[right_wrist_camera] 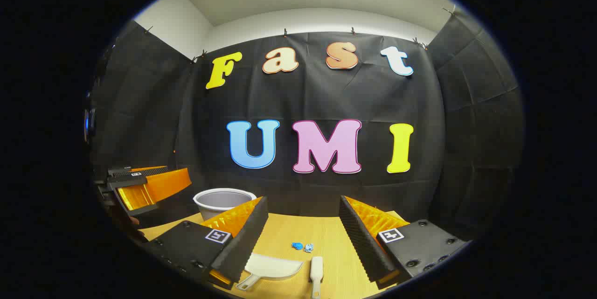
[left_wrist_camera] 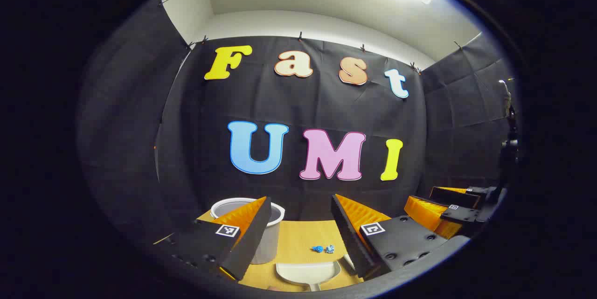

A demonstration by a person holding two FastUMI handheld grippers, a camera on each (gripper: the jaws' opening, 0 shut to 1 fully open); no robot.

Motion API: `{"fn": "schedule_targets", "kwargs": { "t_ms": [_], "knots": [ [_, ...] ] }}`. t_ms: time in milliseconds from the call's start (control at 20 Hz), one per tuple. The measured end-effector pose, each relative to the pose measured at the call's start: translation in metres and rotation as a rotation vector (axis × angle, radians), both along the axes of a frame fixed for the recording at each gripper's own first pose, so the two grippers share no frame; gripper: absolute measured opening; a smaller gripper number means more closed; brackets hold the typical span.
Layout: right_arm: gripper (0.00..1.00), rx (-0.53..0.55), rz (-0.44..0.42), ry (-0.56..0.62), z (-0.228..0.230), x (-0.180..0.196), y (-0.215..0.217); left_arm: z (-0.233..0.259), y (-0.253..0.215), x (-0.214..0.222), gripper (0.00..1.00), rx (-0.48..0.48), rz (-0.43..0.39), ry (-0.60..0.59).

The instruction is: Pick up the small broom and dustpan from the desktop, sweep the trash into the dustpan with the broom, and then empty the trash into the garbage bin.

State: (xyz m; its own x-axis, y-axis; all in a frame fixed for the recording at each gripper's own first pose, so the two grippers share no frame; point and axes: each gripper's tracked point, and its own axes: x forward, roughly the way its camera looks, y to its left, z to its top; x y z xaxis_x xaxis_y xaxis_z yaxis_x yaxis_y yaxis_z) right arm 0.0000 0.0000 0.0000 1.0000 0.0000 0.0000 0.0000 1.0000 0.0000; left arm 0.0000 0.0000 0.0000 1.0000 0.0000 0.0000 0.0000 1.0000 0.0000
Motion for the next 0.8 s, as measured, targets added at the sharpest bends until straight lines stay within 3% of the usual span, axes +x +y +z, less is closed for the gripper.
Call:
{"fn": "schedule_targets", "kwargs": {
  "t_ms": [150, 600, 800],
  "knots": [
    [0.99, 0.005, 0.01, 0.008, -0.003, 0.001, 0.005, -0.003, 0.004, -0.001, 0.75, 0.045, 0.047, -0.004],
    [0.99, -0.012, 0.018, 0.016, -0.008, 0.008, 0.018, -0.004, -0.02, 0.004, 0.79, 0.071, -0.079, 0.002],
    [0.99, -0.023, 0.01, 0.013, -0.01, 0.016, 0.021, -0.009, -0.016, 0.011, 0.75, 0.073, -0.106, 0.018]
  ]
}}
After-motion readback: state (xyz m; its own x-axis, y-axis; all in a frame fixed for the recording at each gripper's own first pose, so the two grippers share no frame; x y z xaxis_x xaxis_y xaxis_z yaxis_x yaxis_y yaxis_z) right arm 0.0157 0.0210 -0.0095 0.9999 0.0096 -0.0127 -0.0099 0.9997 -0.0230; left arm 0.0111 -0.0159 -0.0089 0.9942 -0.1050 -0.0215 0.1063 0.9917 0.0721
